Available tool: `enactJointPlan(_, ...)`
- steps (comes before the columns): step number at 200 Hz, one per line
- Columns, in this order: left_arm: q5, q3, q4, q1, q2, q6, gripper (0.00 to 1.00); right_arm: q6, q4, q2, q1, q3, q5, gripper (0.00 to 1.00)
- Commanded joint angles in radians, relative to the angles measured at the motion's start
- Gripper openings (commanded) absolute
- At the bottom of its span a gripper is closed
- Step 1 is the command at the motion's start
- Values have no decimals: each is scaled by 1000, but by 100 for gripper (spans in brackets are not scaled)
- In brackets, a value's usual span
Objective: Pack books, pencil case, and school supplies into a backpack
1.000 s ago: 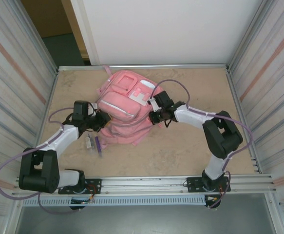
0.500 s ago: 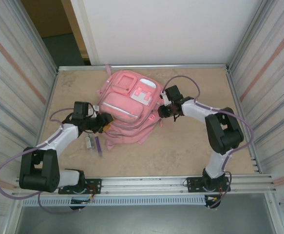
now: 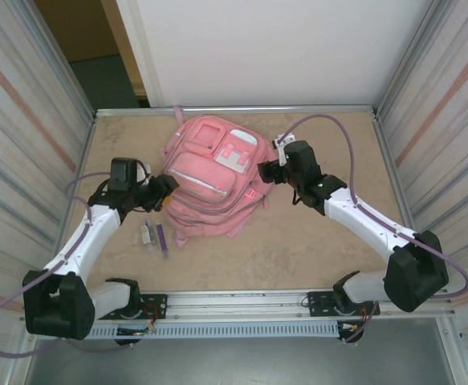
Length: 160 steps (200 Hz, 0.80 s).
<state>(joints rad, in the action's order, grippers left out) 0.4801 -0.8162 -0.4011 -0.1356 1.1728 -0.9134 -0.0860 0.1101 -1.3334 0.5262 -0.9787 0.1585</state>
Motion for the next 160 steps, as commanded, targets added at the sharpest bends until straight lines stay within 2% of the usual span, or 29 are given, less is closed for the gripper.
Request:
enactJointPlan(1,-36,-40,40,-18,73,-56,49,-95,19,-28,-104,-35,-302,97)
enactJointPlan(16,-28,-49,97,-37,123,-94,49,-87,36,-51,-103,-55,-384,93)
enactJointPlan(34,-57,-74,120,-78,184,-97,49,-12,-4,-66,-53,-26,-369,92)
enactJointPlan(59,-71,-98,142,-105,262,-129,48,77,64,-120,-8,-60,-385,89)
enactJointPlan(74,-72,-103,168,-107,286,-139,37,142,74,-163,14,-67,-432,87)
enactJointPlan(90,-67,-111,180,-106,300,-145,14,261,60,-217,15,-63,-539,86)
enactJointPlan(100,-56,-116,186,-106,298,-157,5,336,65,-253,14,-70,-581,86)
enactJointPlan(137,-41,-135,145,-107,249,-144,1,479,194,-406,-38,-202,-780,86)
enactJointPlan(160,14,-137,154,-106,239,-172,0,591,264,-476,-39,-278,-809,86)
